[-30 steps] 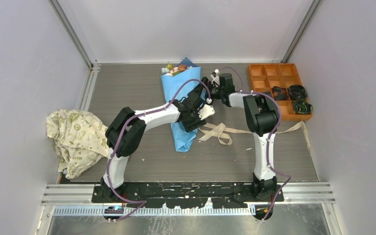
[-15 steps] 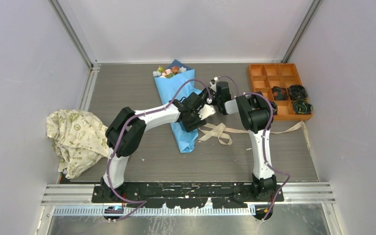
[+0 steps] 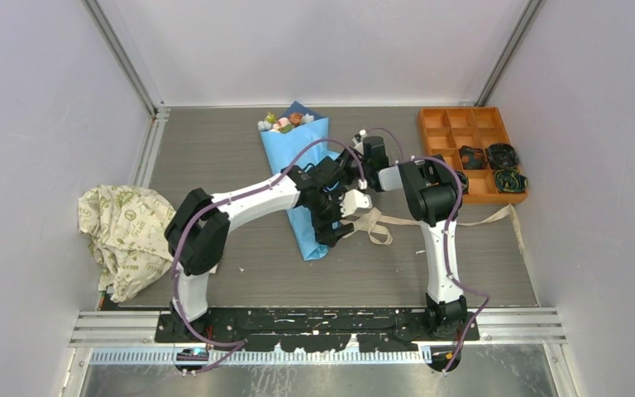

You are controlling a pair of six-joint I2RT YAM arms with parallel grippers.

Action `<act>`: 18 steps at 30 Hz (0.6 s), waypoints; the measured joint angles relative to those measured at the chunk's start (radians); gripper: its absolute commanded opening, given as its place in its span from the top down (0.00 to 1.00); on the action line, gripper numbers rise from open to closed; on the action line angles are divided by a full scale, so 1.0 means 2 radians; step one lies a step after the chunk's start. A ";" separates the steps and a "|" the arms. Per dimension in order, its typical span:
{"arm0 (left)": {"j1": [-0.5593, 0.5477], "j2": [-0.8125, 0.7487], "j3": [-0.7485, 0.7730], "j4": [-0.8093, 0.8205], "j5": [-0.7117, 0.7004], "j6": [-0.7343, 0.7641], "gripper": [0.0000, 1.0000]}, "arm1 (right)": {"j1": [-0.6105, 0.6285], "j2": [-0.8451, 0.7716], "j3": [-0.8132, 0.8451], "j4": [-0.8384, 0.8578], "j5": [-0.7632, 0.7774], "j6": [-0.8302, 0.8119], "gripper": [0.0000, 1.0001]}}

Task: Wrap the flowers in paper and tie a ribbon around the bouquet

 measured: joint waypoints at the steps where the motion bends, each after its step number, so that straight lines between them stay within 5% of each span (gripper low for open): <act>1: -0.007 -0.005 0.001 -0.001 0.012 0.005 0.18 | 0.000 0.000 0.004 -0.008 0.000 -0.005 0.99; 8: -0.059 0.041 0.035 -0.001 0.013 0.032 0.23 | 0.000 0.000 0.037 -0.071 0.001 -0.047 0.99; 18: -0.063 0.082 0.049 0.031 -0.071 0.034 0.29 | 0.000 -0.003 0.048 -0.098 0.005 -0.071 0.99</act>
